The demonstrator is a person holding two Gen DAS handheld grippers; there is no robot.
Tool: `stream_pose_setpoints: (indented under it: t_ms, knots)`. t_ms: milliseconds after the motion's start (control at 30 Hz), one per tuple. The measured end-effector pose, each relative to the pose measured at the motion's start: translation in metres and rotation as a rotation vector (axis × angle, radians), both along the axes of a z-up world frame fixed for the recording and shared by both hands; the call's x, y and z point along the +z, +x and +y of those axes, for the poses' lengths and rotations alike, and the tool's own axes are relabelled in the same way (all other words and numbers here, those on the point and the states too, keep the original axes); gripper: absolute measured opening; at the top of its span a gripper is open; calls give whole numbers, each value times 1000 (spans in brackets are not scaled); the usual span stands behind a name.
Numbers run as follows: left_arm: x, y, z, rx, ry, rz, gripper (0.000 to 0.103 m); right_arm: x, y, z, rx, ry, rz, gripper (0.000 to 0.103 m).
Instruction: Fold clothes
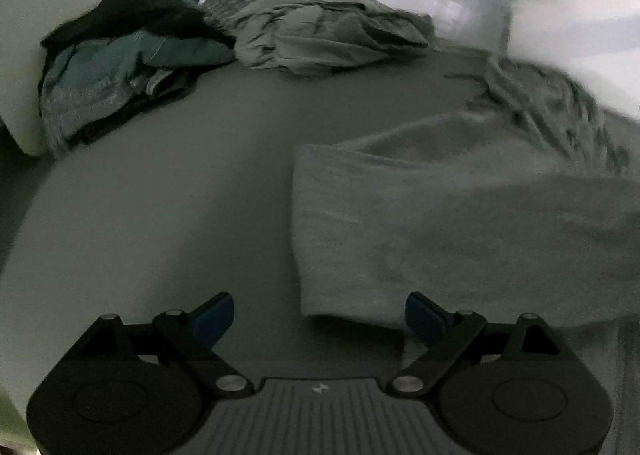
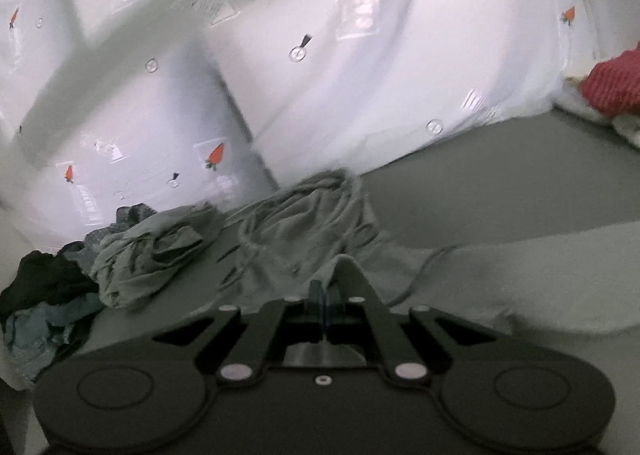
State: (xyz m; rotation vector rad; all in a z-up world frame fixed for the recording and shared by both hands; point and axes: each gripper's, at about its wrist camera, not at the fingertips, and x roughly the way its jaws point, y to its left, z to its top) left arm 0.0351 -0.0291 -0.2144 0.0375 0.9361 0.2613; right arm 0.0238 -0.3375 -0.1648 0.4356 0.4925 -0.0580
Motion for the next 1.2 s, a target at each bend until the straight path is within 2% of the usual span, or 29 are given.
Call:
stream_pose_setpoints:
  t_ms: [100, 433, 600, 767, 867, 1000, 1100, 1200]
  knots:
    - [-5, 2, -19, -8, 64, 6, 93, -3, 3, -26, -7, 6, 3, 1]
    - [-3, 0, -50, 45, 180, -19, 93, -17, 12, -92, -24, -3, 22, 1]
    - [-7, -2, -49, 69, 177, -3, 93, -21, 16, -124, -47, 0, 15, 1]
    - [-7, -5, -62, 37, 210, -7, 93, -18, 15, -138, -58, -51, -3, 1]
    - [-9, -7, -65, 46, 243, 5, 93, -16, 14, -149, -106, -85, -16, 1]
    - [-10, -6, -61, 62, 243, 5, 94, -15, 9, -178, -193, -63, -20, 1]
    - [-12, -3, -59, 79, 304, 5, 94, -14, 3, -194, -245, -88, -20, 1]
    - [-13, 1, -48, 154, 325, 15, 93, -10, -8, -208, -297, -146, -23, 1]
